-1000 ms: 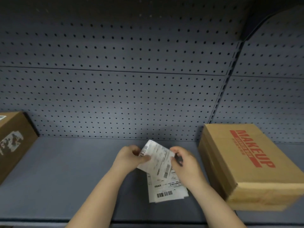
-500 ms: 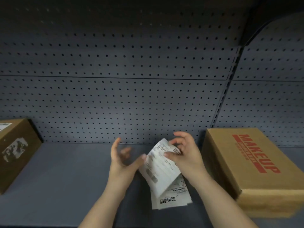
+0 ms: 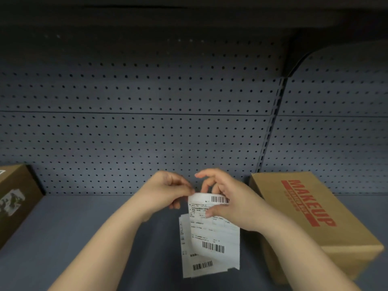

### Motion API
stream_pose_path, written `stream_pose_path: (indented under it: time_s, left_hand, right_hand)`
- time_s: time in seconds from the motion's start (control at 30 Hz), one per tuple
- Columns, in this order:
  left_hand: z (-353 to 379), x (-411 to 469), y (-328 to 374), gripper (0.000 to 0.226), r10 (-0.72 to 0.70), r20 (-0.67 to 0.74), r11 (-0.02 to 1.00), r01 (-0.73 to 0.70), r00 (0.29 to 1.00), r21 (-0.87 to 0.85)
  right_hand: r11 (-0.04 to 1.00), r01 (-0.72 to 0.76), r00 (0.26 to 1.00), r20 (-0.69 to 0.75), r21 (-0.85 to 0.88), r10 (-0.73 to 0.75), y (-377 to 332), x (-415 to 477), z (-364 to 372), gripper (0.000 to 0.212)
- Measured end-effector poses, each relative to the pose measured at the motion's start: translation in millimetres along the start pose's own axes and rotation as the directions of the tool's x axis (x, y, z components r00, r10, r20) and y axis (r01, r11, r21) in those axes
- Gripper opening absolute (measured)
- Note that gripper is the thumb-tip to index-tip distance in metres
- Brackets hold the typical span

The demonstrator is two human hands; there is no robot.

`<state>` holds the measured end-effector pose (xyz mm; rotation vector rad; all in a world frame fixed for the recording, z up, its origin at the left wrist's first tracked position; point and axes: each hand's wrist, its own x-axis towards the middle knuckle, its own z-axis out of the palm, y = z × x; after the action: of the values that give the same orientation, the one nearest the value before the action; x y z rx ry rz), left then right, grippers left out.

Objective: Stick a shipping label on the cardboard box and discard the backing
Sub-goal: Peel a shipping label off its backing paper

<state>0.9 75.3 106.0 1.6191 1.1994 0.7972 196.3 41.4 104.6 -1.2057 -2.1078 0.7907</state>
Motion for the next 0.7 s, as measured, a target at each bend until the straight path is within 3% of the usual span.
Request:
stream_pose_path:
  time_s: [0.17,0.37,0.43,0.5,0.6,0.7]
  left_hand:
    - [-3,1,5,0.013,0.028,0.131,0.997,-0.037,0.991,0.069]
    - [-6,3,5,0.021,0.014,0.262,1.000,-0.021,0.965,0.023]
    - [-2,3,1,0.022,-0.010,0.238,0.998,0.025,0.971,-0.060]
    - [4,5,-5,0.014,-0.050,0.146,0.974,0.081,0.988,-0.211]
    - [14,11,-16,0.008,-0.154,0.004,0.884,0.139,0.988,-0.445]
    - [24,14,-20,0.011,-0.205,-0.026,0.794,0.151,0.978,-0.590]
  right_hand:
    - [0.999,-0.024,0.995,0.097,-0.027,0.026,-2,2,-12,0.071]
    - [0.998,-0.045,0.983,0.174,-0.039,0.051,2,11,-25,0.061]
    - [0.994,-0.044,0.996,0.076,-0.097,0.052,9,14,-23,0.059]
    - [0.960,-0.008,0.987,-0.157,-0.281,-0.038,16,14,-18,0.060]
    - [0.954,0.070,0.869,-0.452,-0.290,-0.201,21,10,-4,0.039]
    - [0.982,0.052,0.891,-0.436,-0.180,-0.127,23,12,17,0.013]
